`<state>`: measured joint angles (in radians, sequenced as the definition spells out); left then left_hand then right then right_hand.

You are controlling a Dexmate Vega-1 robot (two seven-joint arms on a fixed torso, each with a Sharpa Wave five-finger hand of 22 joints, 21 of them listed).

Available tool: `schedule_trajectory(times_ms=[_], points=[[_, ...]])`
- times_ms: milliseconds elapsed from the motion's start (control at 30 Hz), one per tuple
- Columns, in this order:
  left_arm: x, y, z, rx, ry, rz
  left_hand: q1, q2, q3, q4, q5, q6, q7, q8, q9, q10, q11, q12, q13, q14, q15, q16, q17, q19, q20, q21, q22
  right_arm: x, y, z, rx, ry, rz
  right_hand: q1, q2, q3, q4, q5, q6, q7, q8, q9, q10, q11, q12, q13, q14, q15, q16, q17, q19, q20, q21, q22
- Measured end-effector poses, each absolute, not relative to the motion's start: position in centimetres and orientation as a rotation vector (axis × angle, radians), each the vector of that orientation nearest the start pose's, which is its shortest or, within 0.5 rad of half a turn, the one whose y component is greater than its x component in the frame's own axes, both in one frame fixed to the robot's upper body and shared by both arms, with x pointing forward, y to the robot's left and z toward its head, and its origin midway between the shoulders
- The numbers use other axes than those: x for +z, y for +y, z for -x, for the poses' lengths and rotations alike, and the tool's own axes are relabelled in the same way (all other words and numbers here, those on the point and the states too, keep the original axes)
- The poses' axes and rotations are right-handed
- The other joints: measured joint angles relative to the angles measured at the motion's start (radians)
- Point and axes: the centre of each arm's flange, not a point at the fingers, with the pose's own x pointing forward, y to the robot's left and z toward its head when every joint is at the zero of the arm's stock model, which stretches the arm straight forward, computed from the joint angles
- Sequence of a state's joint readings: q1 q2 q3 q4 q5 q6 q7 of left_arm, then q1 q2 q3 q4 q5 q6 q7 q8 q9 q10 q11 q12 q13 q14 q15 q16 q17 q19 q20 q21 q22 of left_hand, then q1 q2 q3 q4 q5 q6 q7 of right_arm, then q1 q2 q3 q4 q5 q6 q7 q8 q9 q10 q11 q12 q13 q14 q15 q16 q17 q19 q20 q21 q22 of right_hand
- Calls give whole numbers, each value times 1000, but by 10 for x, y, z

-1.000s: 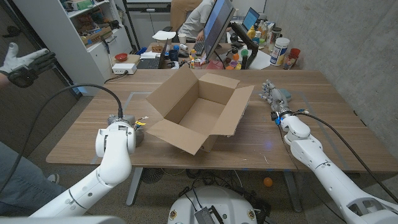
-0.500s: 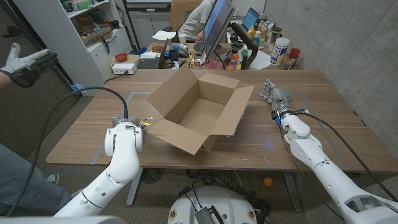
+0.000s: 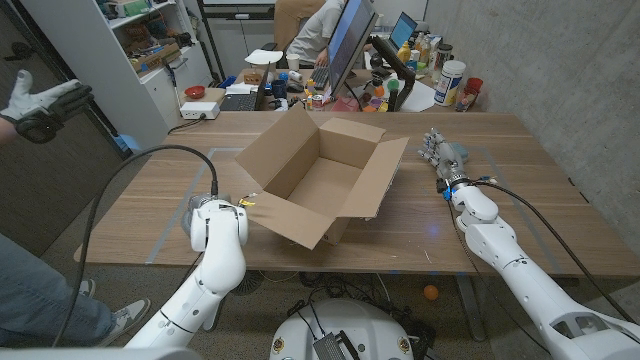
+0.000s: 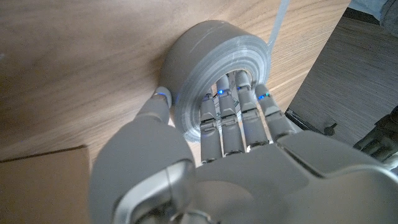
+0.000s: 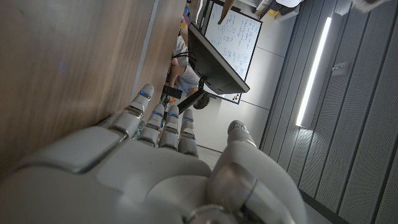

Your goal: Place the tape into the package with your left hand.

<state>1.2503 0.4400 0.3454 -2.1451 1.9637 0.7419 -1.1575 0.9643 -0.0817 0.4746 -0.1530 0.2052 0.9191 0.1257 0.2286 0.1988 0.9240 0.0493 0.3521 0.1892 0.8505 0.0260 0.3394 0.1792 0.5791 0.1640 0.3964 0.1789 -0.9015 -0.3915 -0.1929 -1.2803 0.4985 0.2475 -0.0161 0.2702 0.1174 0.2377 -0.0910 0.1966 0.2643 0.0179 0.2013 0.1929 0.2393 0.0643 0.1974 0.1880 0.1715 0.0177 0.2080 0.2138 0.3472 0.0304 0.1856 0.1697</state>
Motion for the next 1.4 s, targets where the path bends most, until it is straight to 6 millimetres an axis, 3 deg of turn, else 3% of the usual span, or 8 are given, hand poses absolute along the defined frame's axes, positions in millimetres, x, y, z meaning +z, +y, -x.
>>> schedule_trajectory(times_ms=[33, 67, 133, 167, 200, 267, 933, 1400], points=[[-70, 272, -477, 420, 436, -1633, 23, -23, 0, 0, 1, 49, -6, 14, 4, 44, -9, 16, 7, 68, -28, 11, -4, 87, -27, 37, 0, -48, -320, -654, 47, -572, -73, 0, 0, 0, 0, 0, 0, 0, 0, 0, 0, 0, 0, 0, 0, 0, 0, 0, 0, 0, 0, 0], [-69, 272, -477, 445, 416, -1634, 38, -38, 1, 1, 1, 76, -4, 19, 9, 73, -13, 26, 16, 104, -32, 23, -5, 129, -37, 63, 0, -48, -321, -654, 45, -572, -74, 0, 0, 0, 0, 0, 0, 0, 0, 0, 0, 0, 0, 0, 0, 0, 0, 0, 0, 0, 0, 0], [-70, 270, -477, 464, 396, -1630, 52, -52, 3, 3, 1, 97, 7, 30, 19, 94, -8, 37, 32, 132, -25, 35, -6, 159, -35, 92, 1, -48, -322, -653, 44, -574, -75, 0, 0, 0, 0, 0, 0, 0, 0, 0, 0, 0, 0, 0, 0, 0, 0, 0, 0, 0, 0, 0], [-74, 268, -476, 468, 384, -1624, 55, -55, 4, 4, 1, 103, 13, 35, 23, 100, -4, 41, 40, 143, -25, 35, -6, 189, -54, 102, 4, -48, -322, -652, 43, -577, -76, 0, 0, 0, 0, 0, 0, 0, 0, 0, 0, 0, 0, 0, 0, 0, 0, 0, 0, 0, 0, 0], [-74, 267, -476, 475, 373, -1622, 55, -55, 4, 4, 1, 114, 14, 42, 25, 108, -6, 44, 45, 159, -34, 35, -7, 233, -91, 107, 5, -48, -323, -652, 42, -579, -76, 0, 0, 0, 0, 0, 2, -2, 0, 0, 0, 0, 0, 0, 0, 0, 0, 0, 0, 0, 0, 0], [-75, 265, -476, 486, 353, -1619, 55, -55, 4, 4, 1, 119, 12, 42, 25, 115, -5, 46, 50, 165, -34, 37, -7, 259, -114, 109, 9, -48, -323, -651, 41, -581, -76, -4, -4, 0, 0, 0, 6, -6, 0, 0, 5, -5, 0, 4, 0, 0, 0, 0, 0, 0, 0, 0], [-77, 255, -474, 475, 286, -1577, 55, -55, 4, 4, 1, 117, 10, 42, 41, 115, -7, 46, 72, 173, -37, 18, -3, 258, -113, 115, 6, -48, -326, -643, 44, -592, -79, -4, -4, 4, 4, 0, 5, -5, 0, 0, 5, -5, 0, 5, 0, 0, 0, 0, 0, 0, 0, 0], [-62, 257, -463, 400, 275, -1520, 55, -55, 4, 4, -8, 122, 4, 37, 45, 118, -18, 46, 84, 187, -44, 14, 1, 254, -118, 114, 1, -44, -324, -638, 38, -598, -83, -4, -4, 4, 4, 0, 5, -5, 0, 0, 5, -5, 0, 5, 0, 0, 0, 0, 0, 0, 0, 0]])
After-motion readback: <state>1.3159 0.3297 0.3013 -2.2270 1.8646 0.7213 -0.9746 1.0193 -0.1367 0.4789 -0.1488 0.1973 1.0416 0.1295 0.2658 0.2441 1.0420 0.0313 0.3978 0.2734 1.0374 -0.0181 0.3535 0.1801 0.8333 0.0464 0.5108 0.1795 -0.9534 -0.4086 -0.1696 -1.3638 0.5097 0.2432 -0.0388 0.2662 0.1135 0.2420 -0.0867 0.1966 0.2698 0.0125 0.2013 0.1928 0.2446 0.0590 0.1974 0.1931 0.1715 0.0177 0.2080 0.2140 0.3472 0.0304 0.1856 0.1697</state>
